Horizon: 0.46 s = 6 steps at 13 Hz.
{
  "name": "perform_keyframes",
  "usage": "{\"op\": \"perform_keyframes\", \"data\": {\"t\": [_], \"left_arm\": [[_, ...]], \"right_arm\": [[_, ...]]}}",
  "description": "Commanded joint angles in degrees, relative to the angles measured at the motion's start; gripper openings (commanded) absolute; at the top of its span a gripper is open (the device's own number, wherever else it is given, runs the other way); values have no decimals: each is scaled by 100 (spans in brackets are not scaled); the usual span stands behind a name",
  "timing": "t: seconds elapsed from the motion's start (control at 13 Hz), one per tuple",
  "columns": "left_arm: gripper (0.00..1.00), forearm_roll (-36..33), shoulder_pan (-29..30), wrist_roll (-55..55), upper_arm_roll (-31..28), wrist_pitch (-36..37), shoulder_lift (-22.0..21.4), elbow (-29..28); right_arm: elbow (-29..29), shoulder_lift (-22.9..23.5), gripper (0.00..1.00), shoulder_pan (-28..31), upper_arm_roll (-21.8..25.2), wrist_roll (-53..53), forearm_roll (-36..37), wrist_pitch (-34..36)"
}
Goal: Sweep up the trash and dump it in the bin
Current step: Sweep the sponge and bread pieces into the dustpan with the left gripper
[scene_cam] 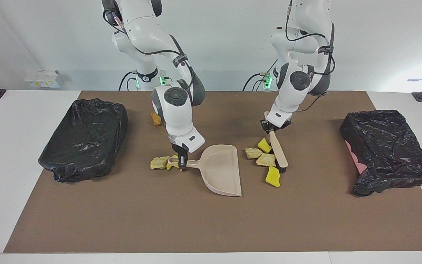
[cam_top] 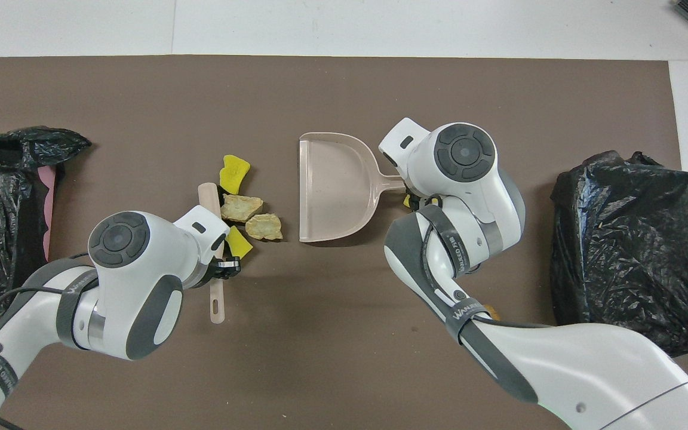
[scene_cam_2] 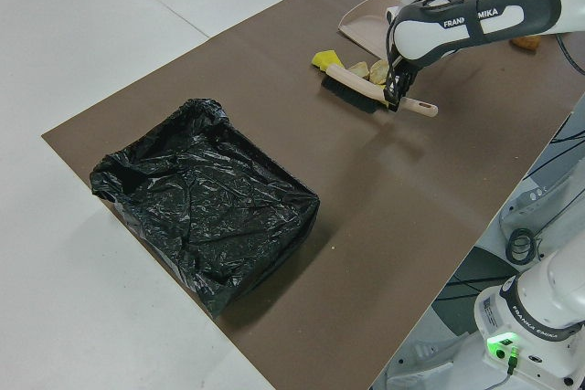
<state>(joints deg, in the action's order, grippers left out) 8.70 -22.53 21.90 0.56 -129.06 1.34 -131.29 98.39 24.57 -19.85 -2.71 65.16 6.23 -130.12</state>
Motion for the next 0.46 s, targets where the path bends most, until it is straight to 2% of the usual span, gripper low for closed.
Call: {"op": "perform_keyframes", "data": {"t": [0.0, 0.15, 0.39], "left_arm": [[0, 473, -348, 34, -39, -67, 365, 471], [0, 807, -690, 51, -30, -119, 778, 919], [0, 1194, -884, 69, 101, -268, 1104, 1429]], "right_arm": [[-74, 30, 0, 60, -54, 93, 141, 101], [-74, 30, 0, 60, -63, 102, 141, 101], [-74, 30, 0, 60, -54, 102, 141, 110]]}}
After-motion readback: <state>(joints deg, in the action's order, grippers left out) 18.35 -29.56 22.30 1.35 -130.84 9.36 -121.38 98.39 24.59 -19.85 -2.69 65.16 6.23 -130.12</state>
